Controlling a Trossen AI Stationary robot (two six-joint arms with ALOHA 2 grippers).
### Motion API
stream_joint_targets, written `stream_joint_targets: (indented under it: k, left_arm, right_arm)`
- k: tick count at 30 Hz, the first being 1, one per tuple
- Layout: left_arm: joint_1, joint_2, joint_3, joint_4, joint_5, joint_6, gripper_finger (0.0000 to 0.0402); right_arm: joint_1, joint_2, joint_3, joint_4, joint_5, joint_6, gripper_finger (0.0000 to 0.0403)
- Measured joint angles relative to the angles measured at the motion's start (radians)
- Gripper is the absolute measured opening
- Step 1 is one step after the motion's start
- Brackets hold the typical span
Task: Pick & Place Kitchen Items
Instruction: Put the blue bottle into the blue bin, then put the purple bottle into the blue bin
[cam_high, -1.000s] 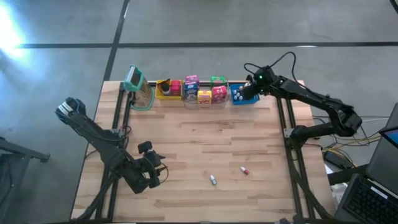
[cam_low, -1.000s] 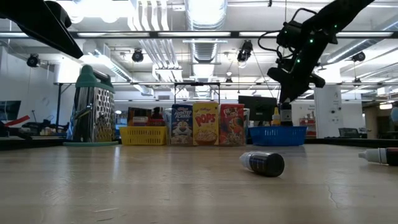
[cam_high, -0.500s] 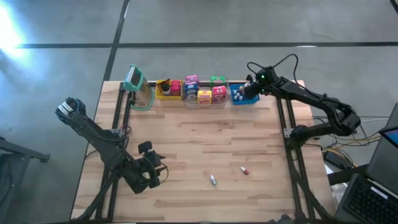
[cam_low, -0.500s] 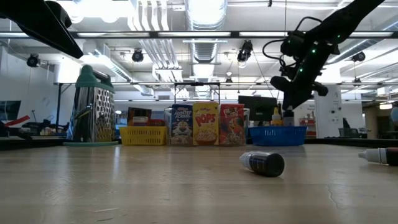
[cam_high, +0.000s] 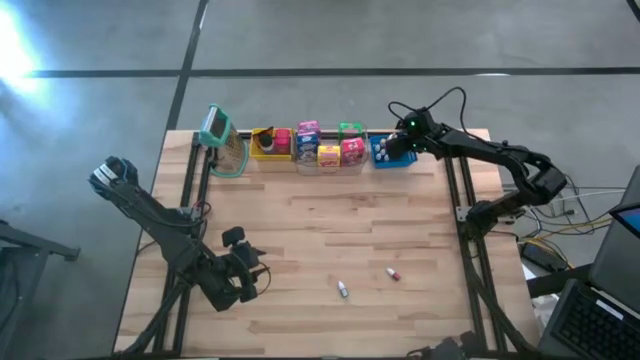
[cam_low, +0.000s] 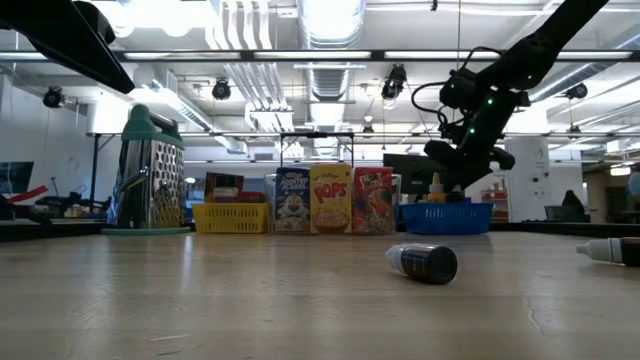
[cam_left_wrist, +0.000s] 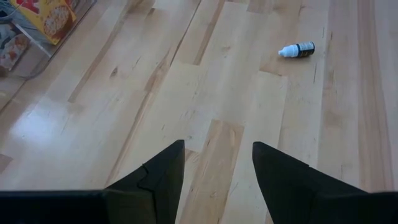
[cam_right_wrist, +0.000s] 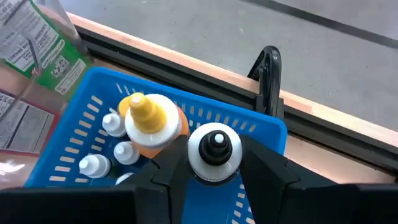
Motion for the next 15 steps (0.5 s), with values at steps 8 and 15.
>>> stream_joint_targets:
  k: [8,15]
  left_arm:
    - [0.0,0.0,0.0,0.0,0.001,0.0,0.0195]
    - [0.0,0.0,0.0,0.0,0.001,0.0,0.0195]
  right_arm:
    - [-0.005,-0.06,-0.007,-0.024,0.013,-0.025,0.0192]
    - [-0.003,-0.178,-0.006,-0.031,-0.001,-0.053,0.0209]
